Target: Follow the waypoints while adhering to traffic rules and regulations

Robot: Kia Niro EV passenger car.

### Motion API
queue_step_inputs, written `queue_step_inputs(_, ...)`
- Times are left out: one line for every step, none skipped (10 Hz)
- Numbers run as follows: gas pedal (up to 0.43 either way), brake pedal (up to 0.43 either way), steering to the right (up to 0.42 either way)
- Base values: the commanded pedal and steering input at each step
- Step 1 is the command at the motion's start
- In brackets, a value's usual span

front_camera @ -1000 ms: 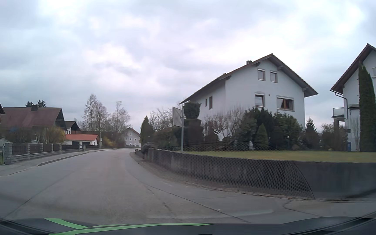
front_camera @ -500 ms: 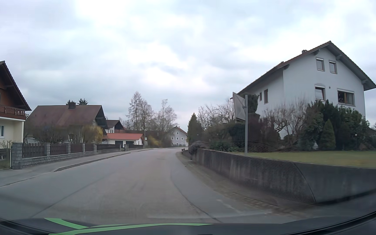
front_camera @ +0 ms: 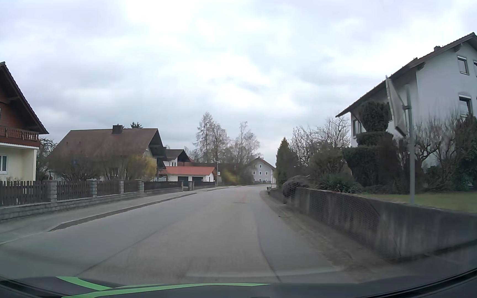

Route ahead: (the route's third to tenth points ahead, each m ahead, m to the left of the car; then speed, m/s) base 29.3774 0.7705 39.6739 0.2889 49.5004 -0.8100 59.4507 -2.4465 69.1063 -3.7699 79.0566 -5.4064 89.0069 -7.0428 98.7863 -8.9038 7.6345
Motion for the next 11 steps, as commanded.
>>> queue_step_inputs(0.22, 0.0, -0.029)
queue_step_inputs(0.22, 0.0, -0.021)
queue_step_inputs(0.22, 0.0, -0.016)
queue_step_inputs(0.228, 0.0, -0.008)
queue_step_inputs(0.228, 0.0, -0.001)
queue_step_inputs(0.228, 0.0, 0.005)
queue_step_inputs(0.228, 0.0, 0.012)
queue_step_inputs(0.228, 0.0, 0.013)
queue_step_inputs(0.228, 0.0, 0.013)
queue_step_inputs(0.228, 0.0, 0.013)
queue_step_inputs(0.228, 0.0, 0.013)
